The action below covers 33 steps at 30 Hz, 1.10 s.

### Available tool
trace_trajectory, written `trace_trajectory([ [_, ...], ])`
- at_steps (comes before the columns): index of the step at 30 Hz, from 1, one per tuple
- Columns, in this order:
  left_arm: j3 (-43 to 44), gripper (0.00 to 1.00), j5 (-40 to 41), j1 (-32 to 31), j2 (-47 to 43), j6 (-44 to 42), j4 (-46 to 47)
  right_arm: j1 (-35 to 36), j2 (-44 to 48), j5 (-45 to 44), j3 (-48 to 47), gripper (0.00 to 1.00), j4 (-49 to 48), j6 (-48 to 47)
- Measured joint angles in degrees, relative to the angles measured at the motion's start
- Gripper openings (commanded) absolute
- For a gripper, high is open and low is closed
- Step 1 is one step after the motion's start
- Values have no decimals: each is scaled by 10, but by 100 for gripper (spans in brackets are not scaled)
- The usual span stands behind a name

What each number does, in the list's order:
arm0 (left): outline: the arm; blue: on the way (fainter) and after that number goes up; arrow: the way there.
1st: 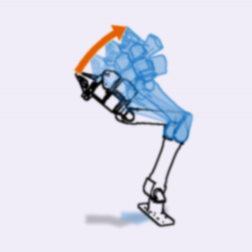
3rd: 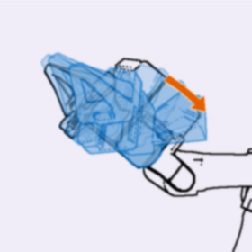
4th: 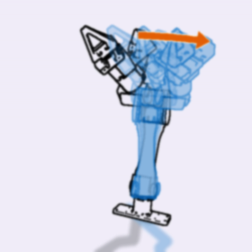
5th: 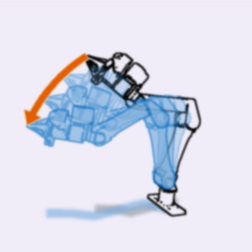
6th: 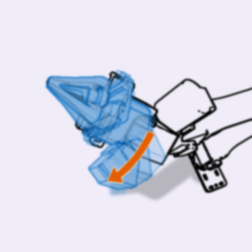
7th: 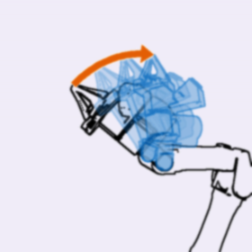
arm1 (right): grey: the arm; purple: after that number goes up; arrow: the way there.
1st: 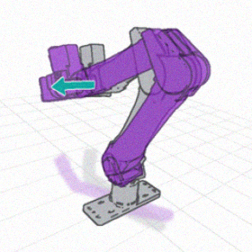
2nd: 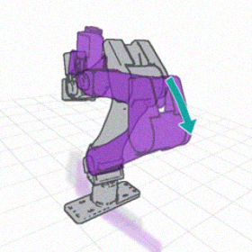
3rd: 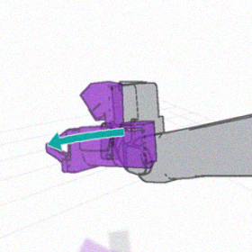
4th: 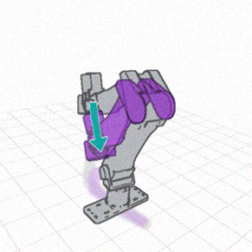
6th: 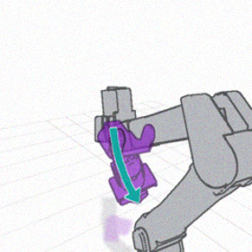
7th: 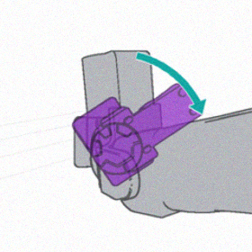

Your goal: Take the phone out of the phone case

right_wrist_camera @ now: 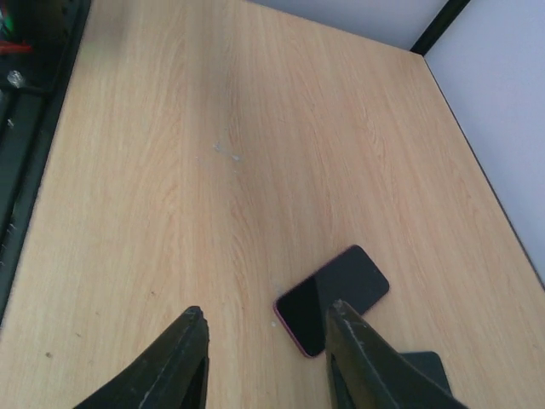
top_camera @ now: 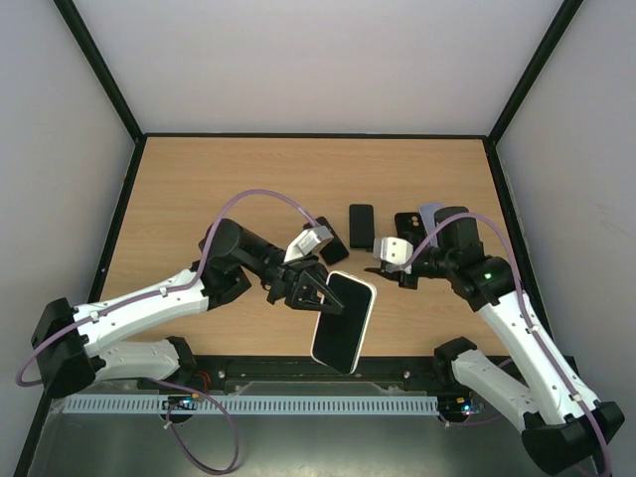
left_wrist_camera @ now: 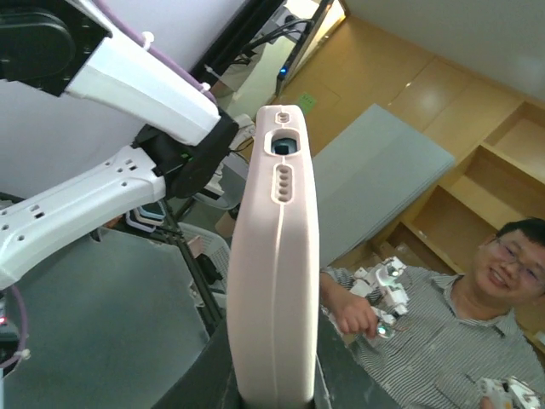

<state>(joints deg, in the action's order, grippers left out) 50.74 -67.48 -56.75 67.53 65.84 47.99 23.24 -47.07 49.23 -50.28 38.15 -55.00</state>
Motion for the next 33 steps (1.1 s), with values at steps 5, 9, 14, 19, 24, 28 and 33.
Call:
trace_trajectory([
  [5, 4, 3, 12, 12, -16, -89, -115, 0, 21, 49, -10, 50, 2, 85],
  [9, 12, 3, 72, 43, -44, -168, -206, 0, 57, 74, -18, 57, -1, 198],
  [14, 22, 3, 148, 69, -81, -233, -249, 0, 68, 110, -43, 58, 60, 214],
  [19, 30, 3, 174, 69, -82, -268, -256, 0, 65, 185, -46, 54, 108, 221],
  [24, 30, 3, 185, 69, -79, -283, -265, 0, 63, 226, -46, 52, 108, 257],
  [28, 30, 3, 190, 69, -78, -286, -266, 0, 58, 255, -46, 58, 108, 272],
  [33, 30, 3, 193, 69, -78, -288, -265, 0, 59, 273, -46, 56, 108, 279],
])
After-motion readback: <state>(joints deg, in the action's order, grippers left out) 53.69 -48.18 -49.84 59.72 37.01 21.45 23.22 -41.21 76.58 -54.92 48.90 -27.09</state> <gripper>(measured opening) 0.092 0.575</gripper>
